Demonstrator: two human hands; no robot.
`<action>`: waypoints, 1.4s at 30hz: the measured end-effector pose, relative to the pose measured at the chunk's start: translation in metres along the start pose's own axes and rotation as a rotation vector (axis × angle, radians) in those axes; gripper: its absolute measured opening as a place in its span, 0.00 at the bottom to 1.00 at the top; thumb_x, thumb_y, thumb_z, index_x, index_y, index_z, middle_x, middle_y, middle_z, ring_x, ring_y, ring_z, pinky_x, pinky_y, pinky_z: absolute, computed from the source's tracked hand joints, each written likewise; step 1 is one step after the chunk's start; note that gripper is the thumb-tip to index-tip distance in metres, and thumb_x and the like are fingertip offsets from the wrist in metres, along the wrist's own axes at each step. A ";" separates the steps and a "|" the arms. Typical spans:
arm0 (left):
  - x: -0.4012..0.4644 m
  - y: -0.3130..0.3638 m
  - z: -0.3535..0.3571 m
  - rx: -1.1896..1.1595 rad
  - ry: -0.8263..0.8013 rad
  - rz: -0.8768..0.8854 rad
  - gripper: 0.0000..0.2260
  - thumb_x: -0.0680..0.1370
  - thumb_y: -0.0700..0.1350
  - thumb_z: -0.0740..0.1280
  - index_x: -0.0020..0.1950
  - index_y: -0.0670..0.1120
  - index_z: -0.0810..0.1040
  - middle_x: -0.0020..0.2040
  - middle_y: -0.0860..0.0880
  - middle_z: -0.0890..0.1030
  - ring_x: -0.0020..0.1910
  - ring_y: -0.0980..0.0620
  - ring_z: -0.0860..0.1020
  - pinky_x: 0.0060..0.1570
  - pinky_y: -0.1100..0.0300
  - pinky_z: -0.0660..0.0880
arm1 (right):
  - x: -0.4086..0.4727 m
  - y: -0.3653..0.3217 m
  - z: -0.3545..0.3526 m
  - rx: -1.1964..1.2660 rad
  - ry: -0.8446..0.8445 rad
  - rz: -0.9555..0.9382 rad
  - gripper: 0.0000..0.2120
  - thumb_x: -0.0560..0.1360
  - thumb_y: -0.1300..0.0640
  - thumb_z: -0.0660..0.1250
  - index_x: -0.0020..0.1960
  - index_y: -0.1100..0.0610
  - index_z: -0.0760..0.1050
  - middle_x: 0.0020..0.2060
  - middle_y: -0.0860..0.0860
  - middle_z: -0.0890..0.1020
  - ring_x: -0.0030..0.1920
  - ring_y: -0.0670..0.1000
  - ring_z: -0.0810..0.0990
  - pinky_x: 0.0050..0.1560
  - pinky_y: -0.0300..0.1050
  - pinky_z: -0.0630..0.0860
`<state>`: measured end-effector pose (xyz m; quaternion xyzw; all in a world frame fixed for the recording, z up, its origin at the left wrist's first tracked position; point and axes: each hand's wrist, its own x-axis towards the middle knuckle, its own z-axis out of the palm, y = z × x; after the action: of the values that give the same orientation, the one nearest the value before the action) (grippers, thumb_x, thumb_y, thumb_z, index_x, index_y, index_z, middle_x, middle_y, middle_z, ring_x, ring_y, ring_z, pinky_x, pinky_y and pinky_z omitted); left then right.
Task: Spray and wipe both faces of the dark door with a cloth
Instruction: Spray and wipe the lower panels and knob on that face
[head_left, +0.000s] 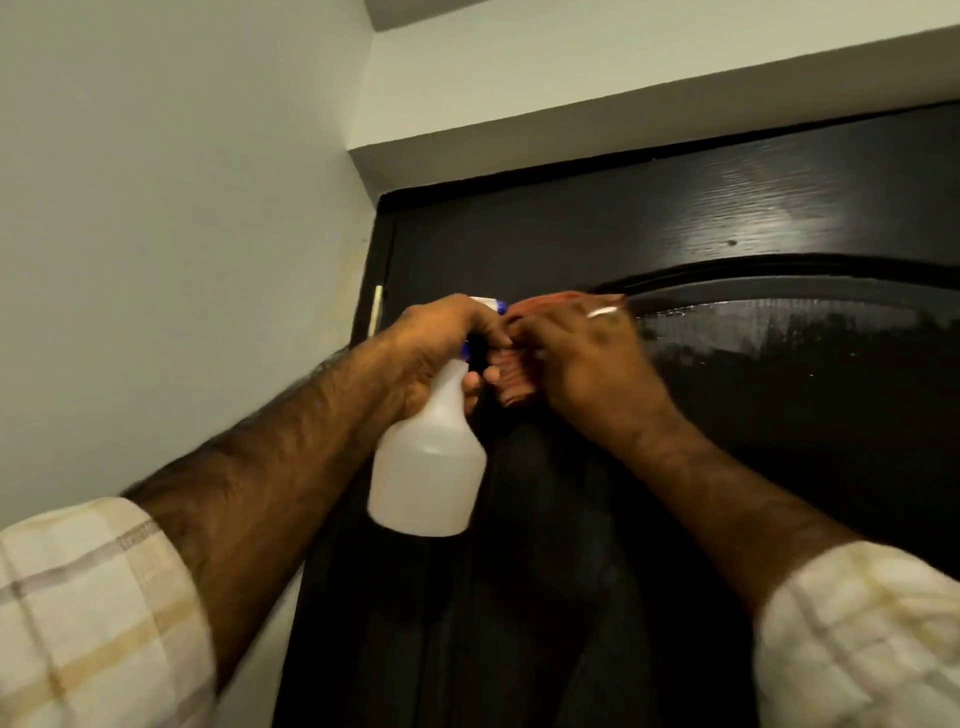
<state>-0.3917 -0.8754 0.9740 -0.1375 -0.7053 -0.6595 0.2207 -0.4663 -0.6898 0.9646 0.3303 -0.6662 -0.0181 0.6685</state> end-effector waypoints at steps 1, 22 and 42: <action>0.000 0.002 0.000 -0.011 0.006 0.012 0.13 0.65 0.41 0.73 0.48 0.40 0.82 0.39 0.41 0.83 0.23 0.51 0.74 0.26 0.59 0.72 | 0.007 -0.004 0.009 -0.008 -0.103 -0.098 0.21 0.79 0.44 0.62 0.66 0.51 0.83 0.66 0.56 0.82 0.65 0.62 0.80 0.67 0.64 0.74; -0.036 0.037 0.218 -0.124 -0.235 0.007 0.07 0.71 0.41 0.69 0.48 0.41 0.81 0.44 0.40 0.86 0.25 0.54 0.71 0.28 0.60 0.73 | -0.170 0.212 -0.192 -0.254 0.225 0.438 0.17 0.79 0.54 0.66 0.65 0.53 0.85 0.52 0.58 0.76 0.52 0.62 0.75 0.50 0.57 0.78; -0.013 0.055 0.152 -0.109 0.114 0.095 0.12 0.73 0.39 0.69 0.57 0.39 0.82 0.47 0.38 0.87 0.22 0.53 0.76 0.27 0.61 0.73 | 0.019 0.175 -0.087 -0.235 -0.061 0.319 0.34 0.87 0.44 0.53 0.88 0.49 0.43 0.87 0.61 0.46 0.86 0.66 0.42 0.83 0.68 0.40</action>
<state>-0.3736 -0.7180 1.0109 -0.1449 -0.6473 -0.6925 0.2836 -0.4583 -0.5256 1.0717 0.1394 -0.7232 0.0004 0.6765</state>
